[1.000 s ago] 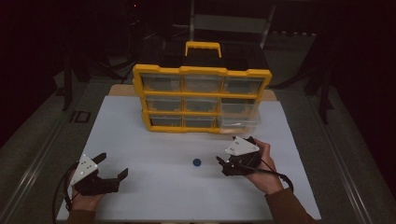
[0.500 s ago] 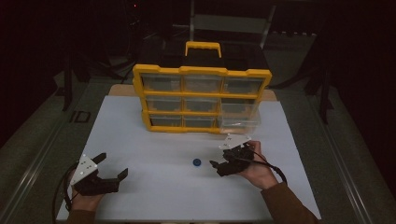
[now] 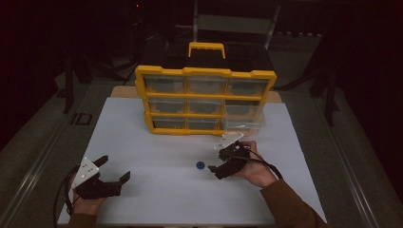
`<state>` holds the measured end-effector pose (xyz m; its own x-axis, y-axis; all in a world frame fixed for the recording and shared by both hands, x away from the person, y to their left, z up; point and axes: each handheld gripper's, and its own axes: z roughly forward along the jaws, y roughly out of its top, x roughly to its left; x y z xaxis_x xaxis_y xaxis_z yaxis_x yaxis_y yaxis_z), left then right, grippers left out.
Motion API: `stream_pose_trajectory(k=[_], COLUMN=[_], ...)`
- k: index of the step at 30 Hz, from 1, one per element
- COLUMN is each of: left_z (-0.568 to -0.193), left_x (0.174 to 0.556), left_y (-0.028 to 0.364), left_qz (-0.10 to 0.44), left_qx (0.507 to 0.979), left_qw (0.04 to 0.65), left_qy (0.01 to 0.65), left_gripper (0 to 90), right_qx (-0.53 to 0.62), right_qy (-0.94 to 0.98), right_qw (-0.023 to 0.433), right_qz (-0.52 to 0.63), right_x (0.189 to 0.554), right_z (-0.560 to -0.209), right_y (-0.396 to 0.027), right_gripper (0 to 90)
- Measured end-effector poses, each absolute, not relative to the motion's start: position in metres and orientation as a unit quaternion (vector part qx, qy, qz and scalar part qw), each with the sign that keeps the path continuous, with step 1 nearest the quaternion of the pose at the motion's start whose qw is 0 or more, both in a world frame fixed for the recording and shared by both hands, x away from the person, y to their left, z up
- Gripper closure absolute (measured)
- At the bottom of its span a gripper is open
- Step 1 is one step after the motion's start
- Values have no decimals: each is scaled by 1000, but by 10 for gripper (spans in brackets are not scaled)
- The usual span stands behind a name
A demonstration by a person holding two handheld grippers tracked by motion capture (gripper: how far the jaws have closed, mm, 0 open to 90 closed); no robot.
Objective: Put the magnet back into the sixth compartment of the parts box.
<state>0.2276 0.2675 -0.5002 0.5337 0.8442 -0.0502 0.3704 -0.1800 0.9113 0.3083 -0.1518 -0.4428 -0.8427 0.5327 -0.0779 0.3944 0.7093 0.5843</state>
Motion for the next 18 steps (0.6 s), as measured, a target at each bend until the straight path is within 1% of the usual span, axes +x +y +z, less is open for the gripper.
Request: stream_pose_trajectory(k=[18], left_z=[-500], left_x=[227], left_y=[268], left_qz=[243], left_qx=[728], left_qw=[488], left_qy=[417], left_gripper=[0], right_qx=[241], right_qy=[936], right_qw=[89], right_qz=[239], right_x=[323], right_z=[-455], right_y=[-130], right_gripper=[172])
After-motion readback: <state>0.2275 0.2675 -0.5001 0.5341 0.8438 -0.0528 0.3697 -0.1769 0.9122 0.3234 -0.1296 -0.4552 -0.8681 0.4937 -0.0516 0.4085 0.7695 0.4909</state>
